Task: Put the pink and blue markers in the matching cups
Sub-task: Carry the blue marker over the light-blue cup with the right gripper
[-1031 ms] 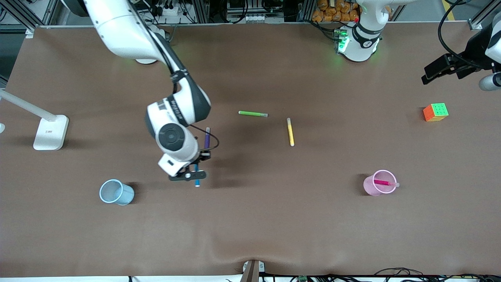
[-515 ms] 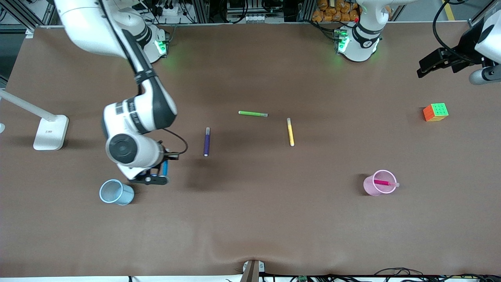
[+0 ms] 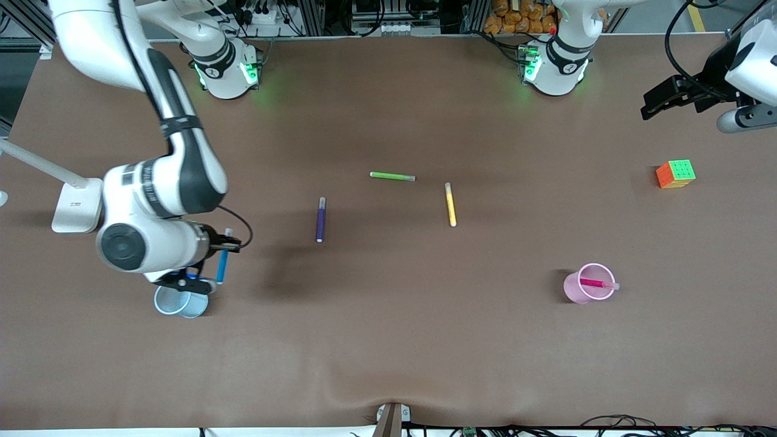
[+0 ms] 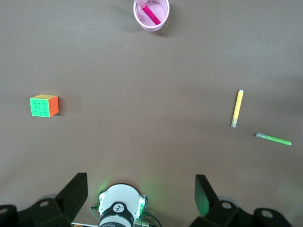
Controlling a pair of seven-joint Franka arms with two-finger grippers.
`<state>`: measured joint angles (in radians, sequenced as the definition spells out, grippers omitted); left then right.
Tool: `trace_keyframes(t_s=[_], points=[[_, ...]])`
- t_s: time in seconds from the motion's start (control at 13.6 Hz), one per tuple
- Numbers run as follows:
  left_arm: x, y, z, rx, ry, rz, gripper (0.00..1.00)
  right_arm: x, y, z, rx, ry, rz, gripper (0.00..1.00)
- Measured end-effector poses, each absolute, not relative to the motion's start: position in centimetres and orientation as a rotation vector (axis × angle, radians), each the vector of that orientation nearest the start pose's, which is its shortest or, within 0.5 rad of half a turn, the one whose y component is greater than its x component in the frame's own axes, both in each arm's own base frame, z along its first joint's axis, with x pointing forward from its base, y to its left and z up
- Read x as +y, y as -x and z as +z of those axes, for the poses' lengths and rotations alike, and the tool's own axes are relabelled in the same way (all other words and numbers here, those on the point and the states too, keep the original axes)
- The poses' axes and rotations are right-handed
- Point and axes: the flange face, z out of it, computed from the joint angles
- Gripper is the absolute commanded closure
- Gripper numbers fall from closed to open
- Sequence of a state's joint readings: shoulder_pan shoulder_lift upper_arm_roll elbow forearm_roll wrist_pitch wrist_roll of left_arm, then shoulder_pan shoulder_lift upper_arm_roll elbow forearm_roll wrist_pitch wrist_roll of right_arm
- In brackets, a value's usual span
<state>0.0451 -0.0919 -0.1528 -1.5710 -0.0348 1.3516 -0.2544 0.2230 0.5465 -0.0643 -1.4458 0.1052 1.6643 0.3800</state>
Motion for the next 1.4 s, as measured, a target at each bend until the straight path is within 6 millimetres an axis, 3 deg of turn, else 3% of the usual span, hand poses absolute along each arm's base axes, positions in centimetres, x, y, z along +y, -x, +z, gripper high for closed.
trace_keyframes(t_s=[0.22, 0.37, 0.88, 1.4], points=[[-6.6, -49.8, 65.2, -0.212, 3.122, 0.214, 0.0, 6.9, -66.6, 36.3, 0.502, 3.053, 0.545, 1.0], [-6.9, -49.7, 65.1, -0.204, 3.121, 0.216, 0.0, 4.8, -66.7, 36.2, 0.548, 3.038, 0.552, 1.0], [-7.0, -49.5, 65.0, -0.201, 3.115, 0.243, 0.0, 3.2, -67.4, 33.9, 0.749, 3.004, 0.595, 1.0], [-7.4, -49.4, 65.0, -0.191, 3.109, 0.244, 0.0, 1.6, -68.9, 33.6, 0.857, 2.895, 0.596, 1.0]])
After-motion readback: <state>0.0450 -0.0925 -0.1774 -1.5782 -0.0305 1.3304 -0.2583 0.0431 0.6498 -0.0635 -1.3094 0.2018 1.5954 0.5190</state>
